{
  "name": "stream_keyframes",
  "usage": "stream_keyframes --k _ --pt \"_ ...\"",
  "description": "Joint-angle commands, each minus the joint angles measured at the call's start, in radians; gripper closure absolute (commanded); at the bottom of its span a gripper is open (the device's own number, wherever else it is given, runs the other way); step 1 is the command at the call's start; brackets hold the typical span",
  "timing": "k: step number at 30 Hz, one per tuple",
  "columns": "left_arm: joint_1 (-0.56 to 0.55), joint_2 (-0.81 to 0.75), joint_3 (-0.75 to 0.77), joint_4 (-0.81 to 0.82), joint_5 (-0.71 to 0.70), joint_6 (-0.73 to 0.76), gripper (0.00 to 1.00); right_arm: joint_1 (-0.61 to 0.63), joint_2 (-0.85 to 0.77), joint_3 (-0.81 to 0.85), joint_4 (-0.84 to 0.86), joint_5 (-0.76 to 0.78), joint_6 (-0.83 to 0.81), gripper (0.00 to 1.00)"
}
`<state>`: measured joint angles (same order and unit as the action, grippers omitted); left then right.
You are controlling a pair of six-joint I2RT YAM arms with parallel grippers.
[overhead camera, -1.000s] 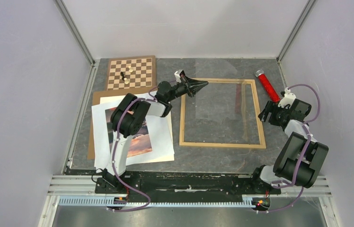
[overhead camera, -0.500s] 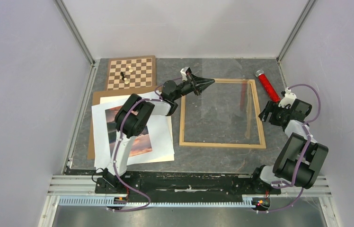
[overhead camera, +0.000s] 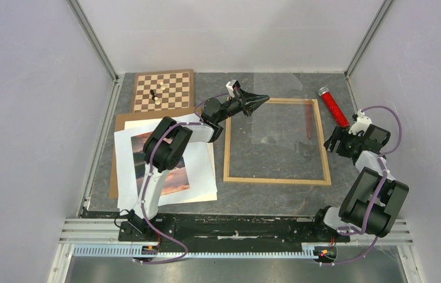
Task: Put the photo into the frame
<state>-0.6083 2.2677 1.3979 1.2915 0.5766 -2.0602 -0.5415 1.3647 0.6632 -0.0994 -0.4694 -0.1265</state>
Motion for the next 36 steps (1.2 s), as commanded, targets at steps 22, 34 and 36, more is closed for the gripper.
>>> stream_keyframes --k 22,34,36 --pt "-0.024 0.033 -0.013 0.095 -0.023 -0.077 0.98 -0.041 -0.029 -0.005 0.036 -0.01 0.018 0.23" --pt "-0.031 0.055 -0.02 0.093 -0.032 -0.072 0.98 -0.046 -0.025 -0.011 0.039 -0.016 0.017 0.23" --pt "-0.032 0.059 -0.018 0.094 -0.037 -0.072 0.98 -0.045 -0.024 -0.01 0.039 -0.017 0.018 0.23"
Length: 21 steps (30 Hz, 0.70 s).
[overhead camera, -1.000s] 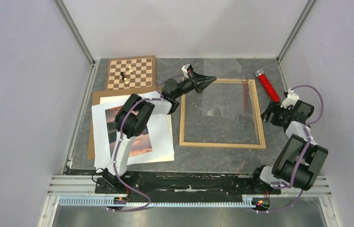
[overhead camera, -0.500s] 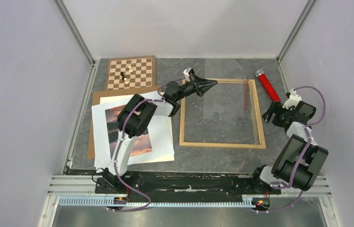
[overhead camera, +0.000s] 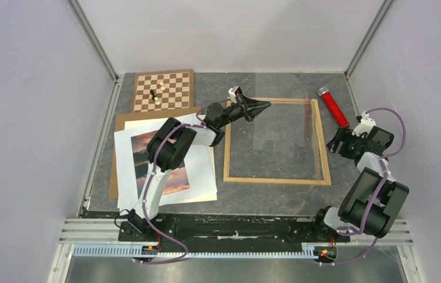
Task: Put the photo into the frame
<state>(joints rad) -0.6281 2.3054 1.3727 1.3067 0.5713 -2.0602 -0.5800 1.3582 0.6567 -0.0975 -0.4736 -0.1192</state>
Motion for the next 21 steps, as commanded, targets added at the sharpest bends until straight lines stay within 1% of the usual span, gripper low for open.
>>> stream_keyframes --k 1,14,21 --pt "-0.013 0.022 0.008 0.078 -0.033 -0.072 0.98 -0.007 -0.017 -0.003 0.036 -0.013 0.01 0.23" --pt "-0.024 0.027 -0.013 0.081 -0.039 -0.055 0.98 -0.014 -0.023 -0.006 0.033 -0.016 0.01 0.23" --pt "-0.017 0.032 -0.026 0.083 -0.024 -0.003 0.98 -0.015 -0.021 -0.001 0.024 -0.01 0.005 0.23"
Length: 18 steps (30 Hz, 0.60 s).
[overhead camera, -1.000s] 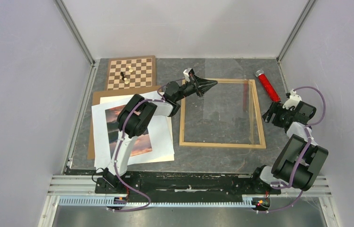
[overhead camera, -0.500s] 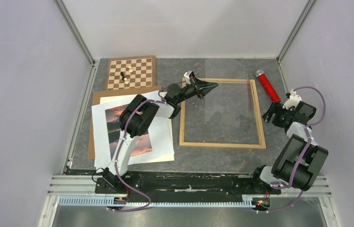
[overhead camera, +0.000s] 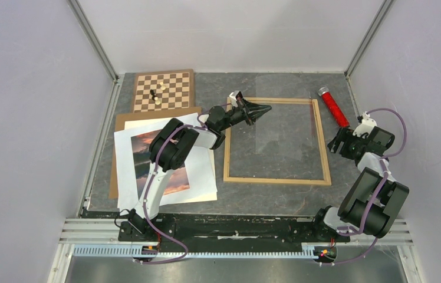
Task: Put the photo into the frame
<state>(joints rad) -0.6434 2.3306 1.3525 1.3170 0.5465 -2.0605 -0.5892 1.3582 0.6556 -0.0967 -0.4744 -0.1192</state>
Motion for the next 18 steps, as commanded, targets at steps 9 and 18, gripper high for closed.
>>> stream_keyframes --k 9,18 --pt "0.03 -0.003 -0.033 0.046 0.047 0.095 0.98 -0.007 -0.011 -0.001 0.018 -0.003 -0.011 0.23" --pt "0.052 -0.008 -0.07 -0.017 0.101 0.197 0.98 -0.008 -0.019 -0.005 0.018 -0.005 -0.014 0.23"
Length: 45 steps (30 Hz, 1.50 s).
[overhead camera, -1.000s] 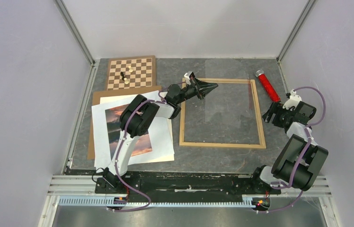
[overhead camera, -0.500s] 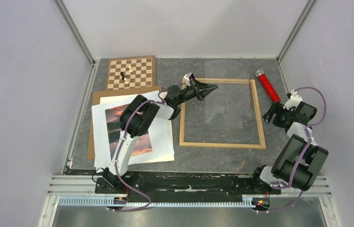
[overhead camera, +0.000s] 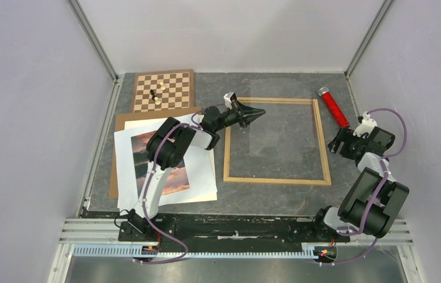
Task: Put the photo into the frame
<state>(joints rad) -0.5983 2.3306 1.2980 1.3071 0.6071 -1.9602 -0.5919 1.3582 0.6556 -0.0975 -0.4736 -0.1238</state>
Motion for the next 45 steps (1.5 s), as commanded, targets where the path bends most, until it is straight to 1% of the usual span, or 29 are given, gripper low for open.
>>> stream_keyframes --k 1,20,30,36,45 --pt "0.01 -0.01 -0.018 -0.013 0.044 0.106 0.98 -0.006 -0.018 -0.005 0.019 -0.007 -0.01 0.23" --pt "0.053 -0.032 -0.081 -0.122 0.129 0.244 0.98 -0.005 -0.016 -0.01 0.024 -0.01 -0.01 0.23" --pt "0.077 -0.055 -0.112 -0.233 0.165 0.35 0.98 -0.005 -0.018 -0.011 0.025 -0.01 -0.008 0.23" --pt "0.091 -0.066 -0.103 -0.329 0.188 0.432 0.98 -0.006 -0.017 -0.013 0.028 -0.011 -0.007 0.23" --pt "0.098 -0.075 -0.094 -0.416 0.21 0.511 0.98 -0.006 -0.017 -0.014 0.028 -0.011 -0.008 0.23"
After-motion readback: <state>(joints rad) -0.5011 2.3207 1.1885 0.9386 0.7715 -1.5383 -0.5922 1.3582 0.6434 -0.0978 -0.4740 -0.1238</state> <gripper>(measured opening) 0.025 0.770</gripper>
